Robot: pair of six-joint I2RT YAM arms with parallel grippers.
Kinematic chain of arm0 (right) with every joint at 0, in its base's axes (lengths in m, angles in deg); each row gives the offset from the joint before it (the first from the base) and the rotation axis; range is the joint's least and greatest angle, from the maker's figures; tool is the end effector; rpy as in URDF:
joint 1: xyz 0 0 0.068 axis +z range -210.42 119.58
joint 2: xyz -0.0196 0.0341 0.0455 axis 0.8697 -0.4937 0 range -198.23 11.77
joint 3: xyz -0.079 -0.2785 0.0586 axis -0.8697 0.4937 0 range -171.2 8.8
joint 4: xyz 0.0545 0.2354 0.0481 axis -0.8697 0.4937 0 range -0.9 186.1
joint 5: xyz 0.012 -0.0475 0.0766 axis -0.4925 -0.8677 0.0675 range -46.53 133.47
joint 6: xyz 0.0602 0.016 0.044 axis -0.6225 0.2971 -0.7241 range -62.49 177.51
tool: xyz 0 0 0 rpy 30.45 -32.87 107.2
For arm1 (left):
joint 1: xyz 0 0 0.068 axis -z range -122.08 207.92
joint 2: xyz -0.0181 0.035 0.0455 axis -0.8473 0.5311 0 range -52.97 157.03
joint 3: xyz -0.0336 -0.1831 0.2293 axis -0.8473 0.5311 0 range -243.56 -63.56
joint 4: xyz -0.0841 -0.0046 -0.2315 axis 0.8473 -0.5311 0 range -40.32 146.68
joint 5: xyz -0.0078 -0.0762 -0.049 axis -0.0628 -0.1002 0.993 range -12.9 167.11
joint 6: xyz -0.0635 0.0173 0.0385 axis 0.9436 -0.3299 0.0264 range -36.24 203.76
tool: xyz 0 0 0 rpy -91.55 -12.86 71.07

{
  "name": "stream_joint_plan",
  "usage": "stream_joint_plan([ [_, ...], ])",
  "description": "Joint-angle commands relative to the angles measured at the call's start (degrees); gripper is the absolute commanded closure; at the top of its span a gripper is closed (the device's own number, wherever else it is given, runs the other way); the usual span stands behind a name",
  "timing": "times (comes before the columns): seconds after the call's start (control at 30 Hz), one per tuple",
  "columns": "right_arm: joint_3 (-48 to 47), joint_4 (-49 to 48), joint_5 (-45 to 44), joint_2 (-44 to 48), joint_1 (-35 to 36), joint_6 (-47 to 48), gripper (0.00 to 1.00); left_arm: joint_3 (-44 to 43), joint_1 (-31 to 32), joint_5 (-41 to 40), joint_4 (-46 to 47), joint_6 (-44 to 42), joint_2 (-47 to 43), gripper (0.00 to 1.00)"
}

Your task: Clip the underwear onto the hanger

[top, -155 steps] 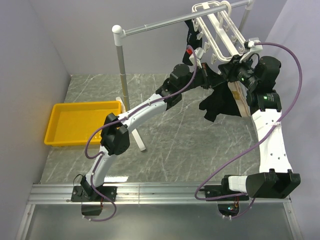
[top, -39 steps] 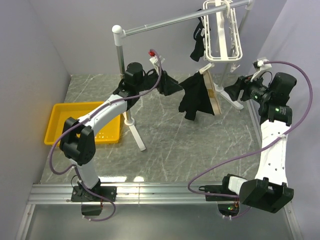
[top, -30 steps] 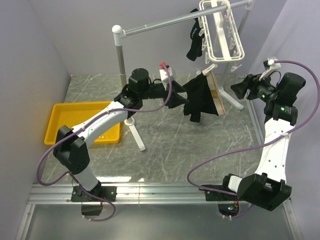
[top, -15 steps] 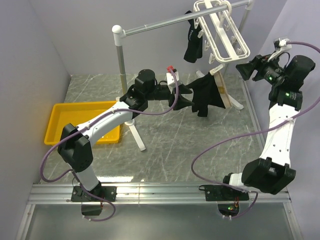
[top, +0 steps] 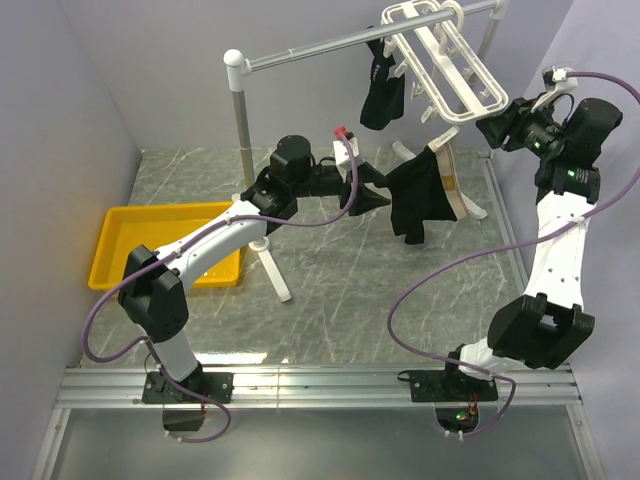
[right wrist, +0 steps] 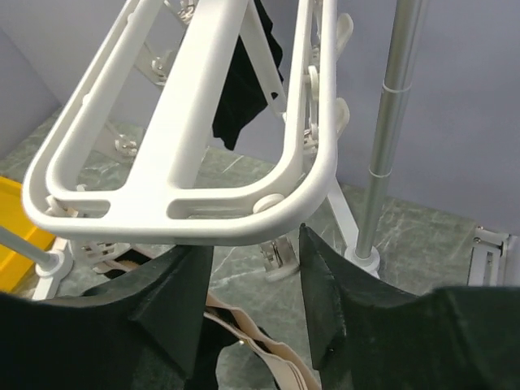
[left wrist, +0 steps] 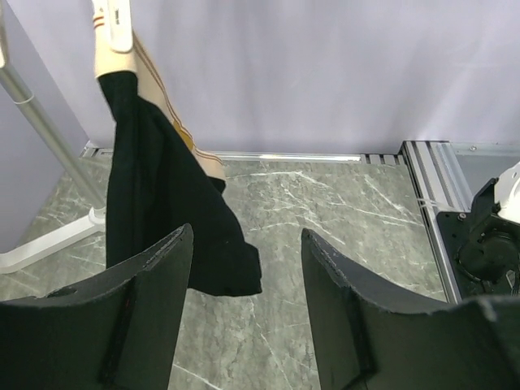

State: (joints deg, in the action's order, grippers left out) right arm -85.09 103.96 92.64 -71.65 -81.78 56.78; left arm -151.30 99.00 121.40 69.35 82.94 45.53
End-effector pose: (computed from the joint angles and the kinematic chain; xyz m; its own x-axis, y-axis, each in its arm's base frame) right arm 0.3131 -0.0700 0.4905 -0.0771 0.0392 -0.9963 -0.4635 0.8833 0.0706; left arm 0.2861 -0.3090 0.4178 0.0393 -0.0207 -0.9990 0.9960 0.0811 0.0375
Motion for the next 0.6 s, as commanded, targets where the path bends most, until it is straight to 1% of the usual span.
stream_joint_plan([
  [0.0,-3.23,-2.46,0.05,0.18,0.53,0.29,0.5,-1.91,0.14,0.0,2.63,0.47,-0.41,0.39],
  [0.03,-3.15,-2.37,0.23,0.18,0.62,0.21,0.53,-1.82,0.14,0.18,2.63,2.38,-0.5,0.4],
  [0.07,-3.06,-2.28,0.4,0.36,0.62,0.2,0.57,-1.73,0.14,0.35,2.54,2.49,-0.59,0.4],
  [0.13,-2.88,-2.02,0.67,0.89,0.71,0.2,0.63,-1.55,0.14,0.53,2.63,2.58,-0.85,0.4],
  [0.17,-2.71,-1.93,0.84,1.5,0.71,0.2,0.69,-1.47,0.14,0.62,2.45,2.58,-1.03,0.4],
  [0.23,-2.0,-1.32,0.67,2.29,1.15,0.2,0.75,-1.38,0.14,0.88,2.19,2.4,-1.38,0.4],
  [0.33,-0.95,-0.09,0.4,4.13,1.76,1.96,0.78,-0.76,0.14,1.41,2.19,2.4,-1.82,0.4],
  [0.43,0.02,1.23,0.05,6.24,3.08,2.05,0.86,0.12,0.32,1.5,2.45,2.67,-2.52,0.41],
  [0.47,0.37,1.41,-0.12,7.38,3.78,1.96,0.91,0.29,0.49,1.32,2.45,2.67,-2.78,0.41],
  [0.57,1.6,1.76,-1.44,9.32,5.36,1.35,0.95,0.91,0.67,0.89,2.89,2.93,-3.22,0.42],
])
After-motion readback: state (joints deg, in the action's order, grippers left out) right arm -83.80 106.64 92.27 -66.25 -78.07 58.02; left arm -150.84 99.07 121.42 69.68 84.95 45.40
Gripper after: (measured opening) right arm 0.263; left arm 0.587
